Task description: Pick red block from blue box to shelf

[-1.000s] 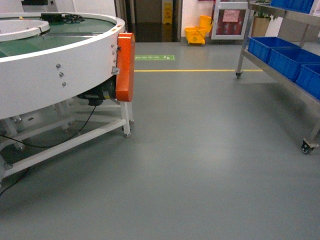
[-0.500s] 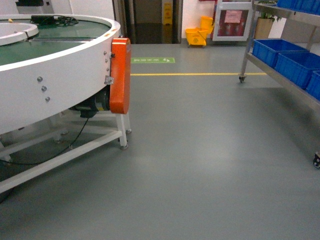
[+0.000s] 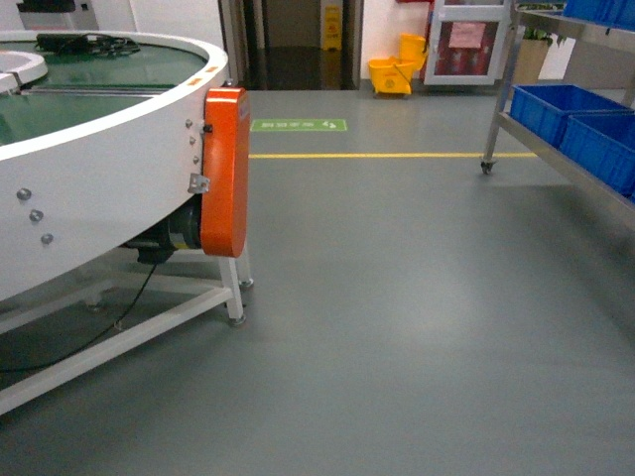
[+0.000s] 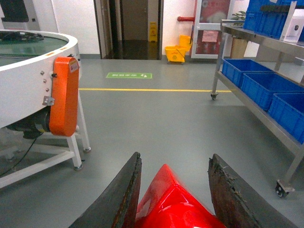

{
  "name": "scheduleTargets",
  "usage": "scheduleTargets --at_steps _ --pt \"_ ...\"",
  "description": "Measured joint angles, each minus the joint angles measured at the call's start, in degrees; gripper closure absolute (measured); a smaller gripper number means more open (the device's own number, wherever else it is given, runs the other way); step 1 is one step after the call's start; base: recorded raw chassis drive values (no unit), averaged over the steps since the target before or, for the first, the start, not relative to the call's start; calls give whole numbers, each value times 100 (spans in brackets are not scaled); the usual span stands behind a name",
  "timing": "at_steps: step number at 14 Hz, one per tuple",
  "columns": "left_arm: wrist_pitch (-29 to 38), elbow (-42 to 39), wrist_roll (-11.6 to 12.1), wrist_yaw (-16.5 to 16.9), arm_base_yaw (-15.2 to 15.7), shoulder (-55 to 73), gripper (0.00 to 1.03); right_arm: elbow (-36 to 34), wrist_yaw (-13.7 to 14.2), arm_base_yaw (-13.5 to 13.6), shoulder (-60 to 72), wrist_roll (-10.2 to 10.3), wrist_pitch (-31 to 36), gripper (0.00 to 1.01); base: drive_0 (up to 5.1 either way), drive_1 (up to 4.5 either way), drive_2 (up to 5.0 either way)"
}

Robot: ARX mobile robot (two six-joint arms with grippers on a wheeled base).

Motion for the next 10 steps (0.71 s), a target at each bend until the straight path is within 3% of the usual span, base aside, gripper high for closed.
scheduleTargets --at_steps 6,10 --pt "-11 0 -2 0 0 0 5 0 2 0 0 0 -2 64 -1 433 -434" --pt "-4 0 -2 -7 0 0 5 0 -2 4 0 0 -28 64 -59 -59 -59"
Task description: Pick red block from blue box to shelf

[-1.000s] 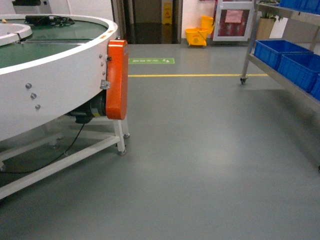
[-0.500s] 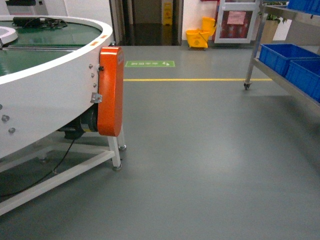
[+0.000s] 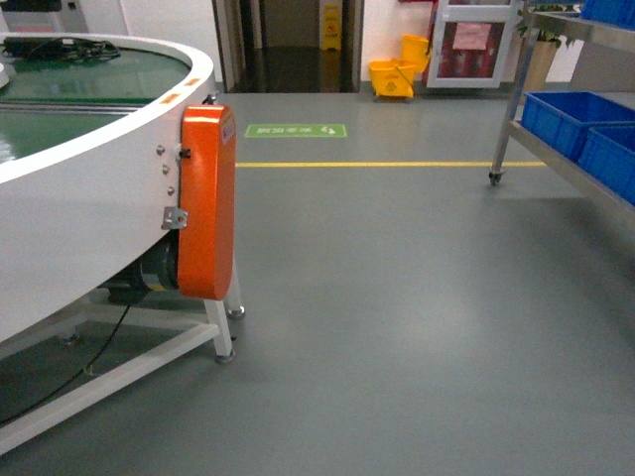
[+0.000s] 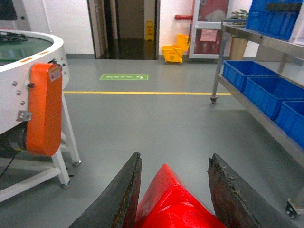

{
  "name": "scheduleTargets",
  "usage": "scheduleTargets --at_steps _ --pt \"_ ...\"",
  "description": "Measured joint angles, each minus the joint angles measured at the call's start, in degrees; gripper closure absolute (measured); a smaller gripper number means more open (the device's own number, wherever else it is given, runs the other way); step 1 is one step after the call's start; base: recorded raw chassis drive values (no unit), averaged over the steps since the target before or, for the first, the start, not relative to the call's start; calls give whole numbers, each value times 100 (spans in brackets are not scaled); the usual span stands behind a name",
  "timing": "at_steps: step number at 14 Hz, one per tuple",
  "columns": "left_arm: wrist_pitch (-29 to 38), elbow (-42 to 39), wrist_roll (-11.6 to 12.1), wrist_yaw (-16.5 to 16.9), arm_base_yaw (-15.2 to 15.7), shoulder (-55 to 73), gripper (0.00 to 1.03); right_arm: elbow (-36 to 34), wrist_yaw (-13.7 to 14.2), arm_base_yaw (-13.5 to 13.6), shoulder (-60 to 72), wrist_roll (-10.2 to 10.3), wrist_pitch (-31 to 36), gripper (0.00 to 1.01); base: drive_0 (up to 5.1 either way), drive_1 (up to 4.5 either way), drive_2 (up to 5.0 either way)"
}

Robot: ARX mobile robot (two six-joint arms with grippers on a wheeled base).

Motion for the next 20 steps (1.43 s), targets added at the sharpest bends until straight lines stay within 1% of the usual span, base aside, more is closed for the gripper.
scheduleTargets --at_steps 20 --pt "-15 0 0 2 0 0 5 0 2 -4 0 -2 11 64 -160 -160 -160"
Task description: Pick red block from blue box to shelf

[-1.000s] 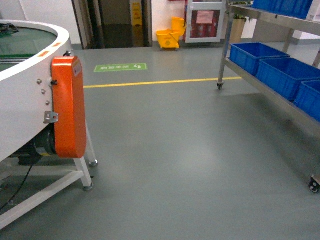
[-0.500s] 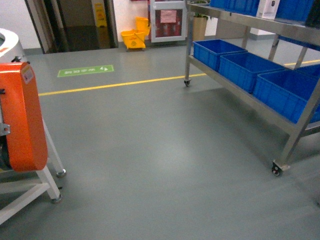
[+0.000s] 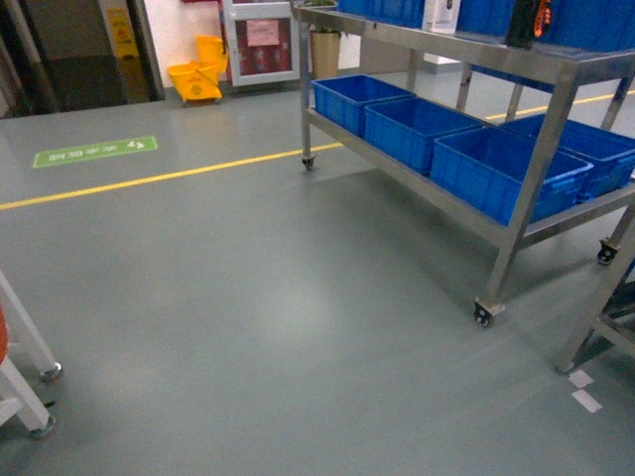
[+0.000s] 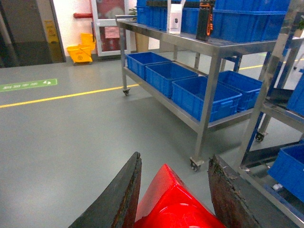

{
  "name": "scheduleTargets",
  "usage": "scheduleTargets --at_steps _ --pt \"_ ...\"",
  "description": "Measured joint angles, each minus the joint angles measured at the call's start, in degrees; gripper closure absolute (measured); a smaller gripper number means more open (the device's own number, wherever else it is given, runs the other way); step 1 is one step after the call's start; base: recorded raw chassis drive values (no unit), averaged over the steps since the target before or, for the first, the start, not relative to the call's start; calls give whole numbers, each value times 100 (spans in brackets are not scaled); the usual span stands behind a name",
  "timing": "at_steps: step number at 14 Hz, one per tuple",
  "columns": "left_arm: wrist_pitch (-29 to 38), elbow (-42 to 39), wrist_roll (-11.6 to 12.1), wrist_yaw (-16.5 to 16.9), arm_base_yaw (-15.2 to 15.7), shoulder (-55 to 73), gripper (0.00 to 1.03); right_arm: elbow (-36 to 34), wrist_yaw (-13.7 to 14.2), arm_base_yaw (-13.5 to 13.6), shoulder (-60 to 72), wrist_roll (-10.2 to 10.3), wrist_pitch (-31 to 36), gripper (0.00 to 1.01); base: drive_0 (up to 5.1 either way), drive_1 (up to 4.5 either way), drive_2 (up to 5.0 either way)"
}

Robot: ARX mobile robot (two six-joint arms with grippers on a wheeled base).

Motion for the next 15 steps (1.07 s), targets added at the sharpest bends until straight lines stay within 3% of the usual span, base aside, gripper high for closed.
scheduleTargets --at_steps 15 --pt "0 0 0 4 0 0 5 0 0 0 0 0 2 64 -148 -148 -148"
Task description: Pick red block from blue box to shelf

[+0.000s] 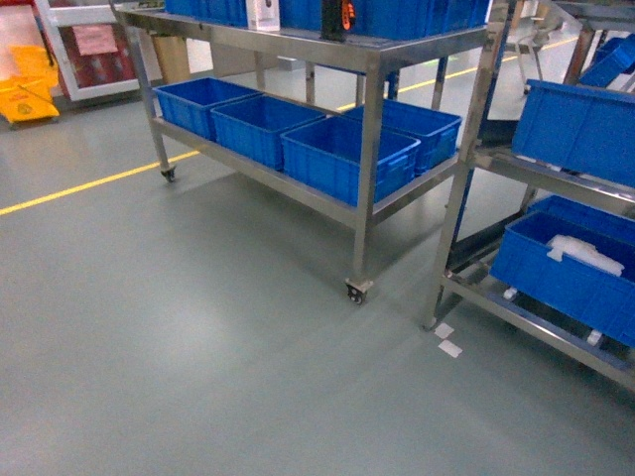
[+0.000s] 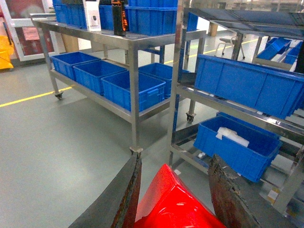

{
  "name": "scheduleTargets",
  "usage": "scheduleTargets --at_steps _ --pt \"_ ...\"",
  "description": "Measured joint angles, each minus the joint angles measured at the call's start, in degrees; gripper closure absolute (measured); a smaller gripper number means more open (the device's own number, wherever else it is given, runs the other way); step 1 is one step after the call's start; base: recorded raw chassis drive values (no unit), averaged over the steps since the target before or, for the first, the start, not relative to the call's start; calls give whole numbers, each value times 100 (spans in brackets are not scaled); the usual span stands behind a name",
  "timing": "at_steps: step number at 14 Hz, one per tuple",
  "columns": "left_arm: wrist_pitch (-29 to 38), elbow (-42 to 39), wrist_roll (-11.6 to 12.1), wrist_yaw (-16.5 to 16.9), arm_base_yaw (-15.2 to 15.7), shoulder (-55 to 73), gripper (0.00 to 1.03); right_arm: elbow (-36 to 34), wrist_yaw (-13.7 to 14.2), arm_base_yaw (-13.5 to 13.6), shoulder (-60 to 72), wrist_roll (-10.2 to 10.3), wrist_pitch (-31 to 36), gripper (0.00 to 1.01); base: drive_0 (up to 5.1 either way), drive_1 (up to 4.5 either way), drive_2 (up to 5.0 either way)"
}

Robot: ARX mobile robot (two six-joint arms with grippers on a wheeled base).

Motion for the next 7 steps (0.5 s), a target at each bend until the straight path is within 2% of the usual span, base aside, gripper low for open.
scheduleTargets --at_steps 7 --pt "0 0 0 -2 0 0 5 0 0 0 0 0 -2 64 -148 -148 -148"
